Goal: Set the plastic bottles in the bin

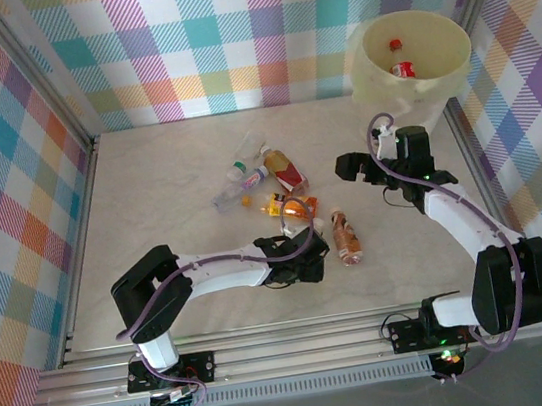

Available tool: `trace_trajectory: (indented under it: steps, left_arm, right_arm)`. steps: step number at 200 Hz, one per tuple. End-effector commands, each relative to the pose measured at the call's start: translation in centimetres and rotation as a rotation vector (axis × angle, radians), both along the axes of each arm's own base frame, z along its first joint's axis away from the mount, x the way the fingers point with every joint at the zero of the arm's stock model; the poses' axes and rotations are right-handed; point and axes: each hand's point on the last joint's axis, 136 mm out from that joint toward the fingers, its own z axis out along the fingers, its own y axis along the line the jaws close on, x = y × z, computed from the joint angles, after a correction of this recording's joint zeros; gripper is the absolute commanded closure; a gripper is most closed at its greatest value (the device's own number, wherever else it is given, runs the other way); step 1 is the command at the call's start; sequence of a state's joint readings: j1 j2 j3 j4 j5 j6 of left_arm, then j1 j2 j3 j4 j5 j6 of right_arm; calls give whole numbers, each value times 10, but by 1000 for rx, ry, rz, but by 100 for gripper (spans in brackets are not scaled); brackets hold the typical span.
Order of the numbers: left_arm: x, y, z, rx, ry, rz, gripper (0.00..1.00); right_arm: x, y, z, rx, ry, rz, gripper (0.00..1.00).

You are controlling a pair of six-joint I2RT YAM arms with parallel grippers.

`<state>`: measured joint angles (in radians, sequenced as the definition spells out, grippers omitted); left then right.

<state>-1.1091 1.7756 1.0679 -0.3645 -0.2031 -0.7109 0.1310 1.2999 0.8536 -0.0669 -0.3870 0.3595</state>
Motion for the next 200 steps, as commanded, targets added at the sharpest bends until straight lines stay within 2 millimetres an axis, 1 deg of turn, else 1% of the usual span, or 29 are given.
trace_trajectory:
  steps: [1, 28, 30, 34, 55, 78, 109, 139, 164, 175, 188, 194, 200]
  left_arm:
    - [8, 4, 19, -41, -60, 19, 32]
    - [11, 15, 28, -58, -125, 24, 37]
    - [14, 11, 33, -82, -141, 26, 38]
    - [15, 10, 36, -97, -153, 25, 38]
    - [17, 14, 49, -141, -210, 18, 38]
    - [21, 17, 69, -175, -293, -15, 38]
    - [36, 21, 99, -204, -420, -39, 38]
    - [55, 23, 128, -303, -518, -26, 38]
    - [70, 21, 158, -367, -616, -17, 38]
    - [72, 19, 169, -416, -649, -17, 38]
    - [73, 17, 177, -449, -678, -23, 38]
    - [74, 15, 181, -460, -686, -30, 38]
    - [73, 14, 183, -465, -691, -38, 38]
  right_arm:
    - [6, 9, 13, 26, -41, 25, 0]
    - [5, 20, 14, 44, -51, 66, 0]
    - [4, 22, 14, 45, -52, 72, 0]
    - [4, 24, 14, 47, -53, 80, 0]
    - [0, 35, 20, 55, -65, 124, 0]
    - [-6, 47, 27, 76, -78, 168, 0]
    - [-20, 65, 36, 105, -87, 242, 0]
    - [-35, 86, 54, 200, -87, 329, 0]
    - [-54, 109, 70, 285, -77, 426, 0]
    - [-62, 119, 82, 334, -80, 467, 0]
    - [-68, 128, 97, 410, -74, 490, 0]
    - [-70, 132, 102, 432, -75, 503, 0]
    - [-72, 136, 103, 434, -70, 505, 0]
